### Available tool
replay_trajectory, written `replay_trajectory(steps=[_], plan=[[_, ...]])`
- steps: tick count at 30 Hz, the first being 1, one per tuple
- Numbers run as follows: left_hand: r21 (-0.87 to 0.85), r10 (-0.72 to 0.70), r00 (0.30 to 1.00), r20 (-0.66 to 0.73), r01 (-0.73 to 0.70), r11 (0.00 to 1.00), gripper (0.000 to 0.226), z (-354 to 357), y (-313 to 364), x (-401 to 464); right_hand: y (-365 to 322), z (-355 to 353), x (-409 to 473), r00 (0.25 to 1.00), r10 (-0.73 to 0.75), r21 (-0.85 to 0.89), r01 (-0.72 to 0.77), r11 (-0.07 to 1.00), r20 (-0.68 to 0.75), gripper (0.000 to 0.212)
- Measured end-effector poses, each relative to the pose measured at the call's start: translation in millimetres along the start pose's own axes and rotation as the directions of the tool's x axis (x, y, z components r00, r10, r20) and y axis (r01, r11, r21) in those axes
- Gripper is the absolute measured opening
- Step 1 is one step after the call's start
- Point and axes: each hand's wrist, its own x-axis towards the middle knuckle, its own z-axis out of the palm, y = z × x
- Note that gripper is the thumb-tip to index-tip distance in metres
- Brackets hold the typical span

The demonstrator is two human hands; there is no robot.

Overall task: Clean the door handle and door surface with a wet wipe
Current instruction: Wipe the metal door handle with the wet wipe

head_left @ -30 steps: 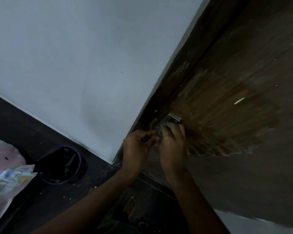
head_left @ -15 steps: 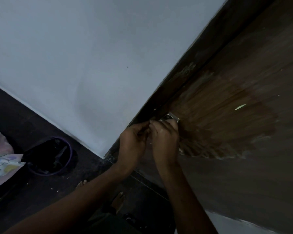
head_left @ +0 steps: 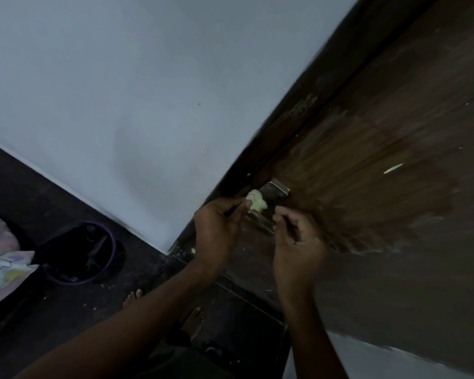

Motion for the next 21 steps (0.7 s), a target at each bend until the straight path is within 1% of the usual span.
replay_trajectory(steps=[2,3,4,6,8,9,12,16,18,21], plan=[[-0.017,-0.098,0.995,-0.021,0.097,0.995,0.016,3.4,-4.7,1.0,3.5,-1.5,-0.6,1.0,0.018,-0.002,-0.018,1.0,0.001,0.027],[-0.035,-0.107,0.994,-0.012,0.106,0.994,0.018,4.9,-3.8,1.6,3.6,-1.7,-1.3,1.0,0.02,-0.005,-0.02,1.0,0.005,0.027],[-0.059,-0.085,0.996,0.005,0.085,0.995,0.021,6.2,-0.7,1.6,3.1,-1.6,-2.3,1.0,0.017,-0.011,-0.017,1.0,0.011,0.027],[-0.068,0.007,1.0,0.026,-0.006,0.998,0.026,7.1,5.0,0.7,3.5,-1.4,-3.8,1.0,0.003,-0.016,-0.002,1.0,0.027,0.026],[-0.011,0.077,0.997,0.014,-0.077,0.997,0.027,5.5,3.4,-3.8,5.0,-0.9,-6.0,0.999,-0.016,-0.041,0.018,0.999,0.043,0.025],[0.026,0.089,0.996,0.0,-0.089,0.996,0.027,3.5,0.4,-6.7,5.9,-0.1,-7.2,0.999,-0.028,-0.061,0.031,0.998,0.047,0.024],[0.1,0.069,0.997,-0.026,-0.066,0.993,0.025,-0.9,-6.4,-12.4,7.4,4.3,-9.5,0.996,-0.036,-0.106,0.045,0.993,0.088,0.025],[0.089,0.053,0.999,-0.009,-0.052,0.995,0.02,7.2,2.4,-1.5,4.3,9.6,-6.9,0.985,-0.097,-0.196,0.124,0.973,0.146,0.029],[0.095,0.054,0.999,-0.005,-0.053,0.994,0.02,8.8,3.2,-0.2,2.6,11.7,-5.2,0.981,-0.116,-0.208,0.147,0.967,0.154,0.03],[0.147,0.052,0.998,-0.035,-0.047,0.988,0.019,2.4,-4.9,-12.3,2.6,12.8,-4.0,0.982,-0.131,-0.188,0.155,0.97,0.135,0.03]])
